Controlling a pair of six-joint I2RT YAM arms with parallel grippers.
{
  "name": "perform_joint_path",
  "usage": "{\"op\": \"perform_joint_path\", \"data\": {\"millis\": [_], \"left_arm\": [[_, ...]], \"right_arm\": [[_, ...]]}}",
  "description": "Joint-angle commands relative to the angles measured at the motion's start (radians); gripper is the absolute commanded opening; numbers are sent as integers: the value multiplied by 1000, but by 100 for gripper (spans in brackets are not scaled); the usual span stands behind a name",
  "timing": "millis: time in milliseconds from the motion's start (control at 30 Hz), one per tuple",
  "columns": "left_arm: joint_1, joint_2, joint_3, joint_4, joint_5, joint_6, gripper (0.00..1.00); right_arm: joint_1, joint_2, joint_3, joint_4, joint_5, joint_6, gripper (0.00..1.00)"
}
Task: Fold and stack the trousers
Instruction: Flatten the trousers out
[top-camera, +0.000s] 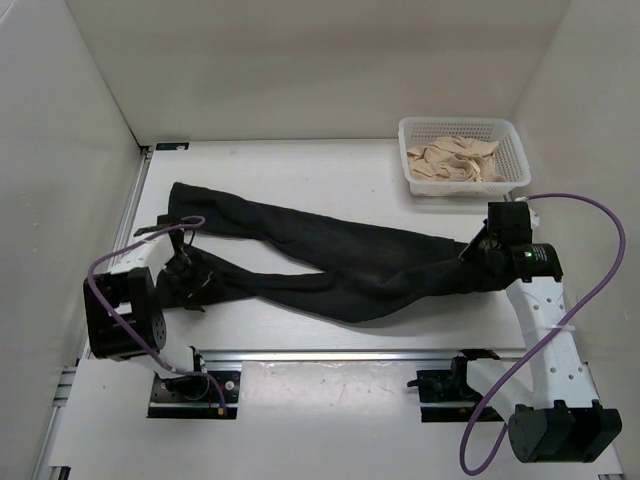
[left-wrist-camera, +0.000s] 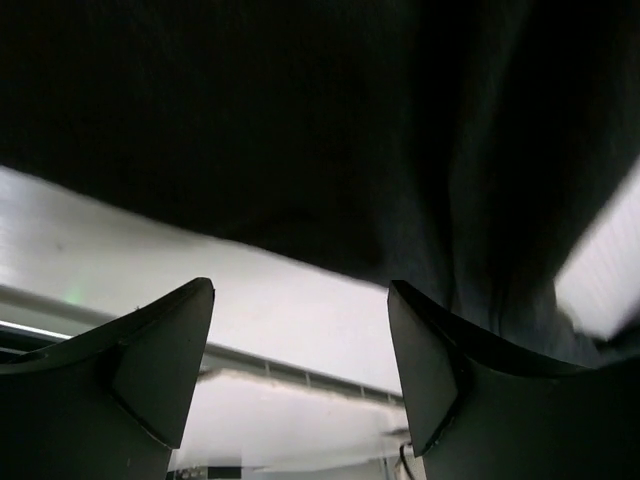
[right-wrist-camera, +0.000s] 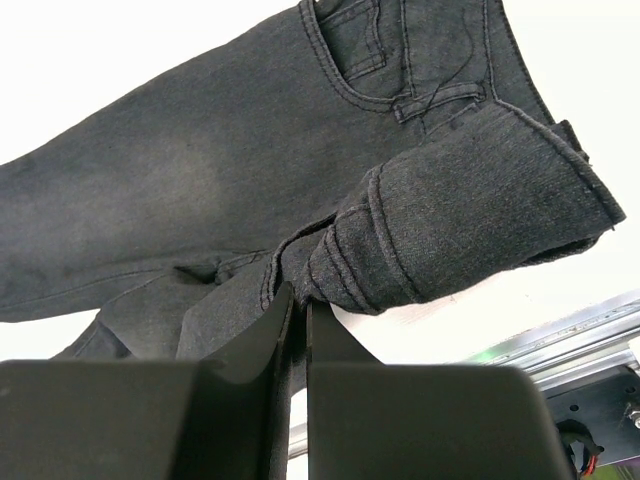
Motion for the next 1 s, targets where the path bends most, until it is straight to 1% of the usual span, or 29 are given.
{"op": "perform_joint_path", "data": {"millis": [0, 67, 100, 167, 200, 233, 267, 300, 400, 433, 500, 533, 567, 600, 633, 667, 733, 767, 833, 867, 900, 933, 967], "left_arm": [[-3, 39, 38, 79, -92, -41, 81], [-3, 111, 69, 105, -117, -50, 80], [-3, 169, 107, 105, -128, -50, 77], [-12, 224, 147, 105, -151, -50, 71], [-12, 268, 179, 105, -151, -50, 63], [-12, 287, 195, 105, -151, -50, 42], [-12, 304, 209, 105, -162, -50, 28], [-12, 318, 225, 105, -162, -30, 10], [-12, 330, 313, 49, -157, -21, 10], [-12, 289, 372, 24, -168, -21, 10], [-12, 232, 445, -51, -178, -21, 10], [-21, 203, 532, -74, -179, -10, 10], [-22, 156, 587, -99, -179, -10, 10], [-22, 142, 648, -155, -192, 1, 10], [-12, 141, 789, -188, -226, 11, 10], [-12, 141, 863, -223, -241, 11, 10], [-2, 141, 989, -304, -278, 22, 10], [14, 141, 1052, -317, -290, 22, 10], [41, 131, 1043, -317, -277, 22, 10], [63, 122, 992, -317, -266, 22, 10], [63, 108, 958, -306, -266, 34, 13], [63, 108, 921, -306, -266, 34, 21], [63, 108, 835, -295, -266, 45, 34]], "right_arm": [[-2, -15, 5, 41, -32, -22, 0], [-2, -24, 5, 41, -32, -22, 0], [-2, -24, 5, 41, -32, -22, 0], [-2, -24, 5, 41, -32, -22, 0], [-2, -33, 5, 41, -21, -22, 0], [-2, -34, -4, 41, -21, -22, 0], [-2, -34, -4, 32, -10, -22, 0], [-2, -43, -4, 32, -10, -22, 0], [-2, -43, -4, 32, -1, -22, 0], [-2, -43, -4, 23, -1, -22, 0], [-2, -29, 32, 22, 22, -22, 0], [-2, -14, 48, 22, 37, -22, 0], [-2, -3, 92, 22, 54, -31, 0], [-2, 20, 121, 1, 115, -31, 0], [-2, 20, 149, 1, 144, -31, 0], [-2, 31, 196, 1, 169, -31, 0], [-2, 31, 227, 1, 207, -54, 0], [-2, 31, 236, 1, 227, -54, 0], [-2, 31, 236, -23, 228, -54, 0], [-2, 42, 220, -39, 228, -31, 0], [-2, 42, 188, -54, 228, -19, 0], [-2, 42, 166, -85, 197, -3, 0], [-2, 25, 140, -97, 183, 36, 0]]}}
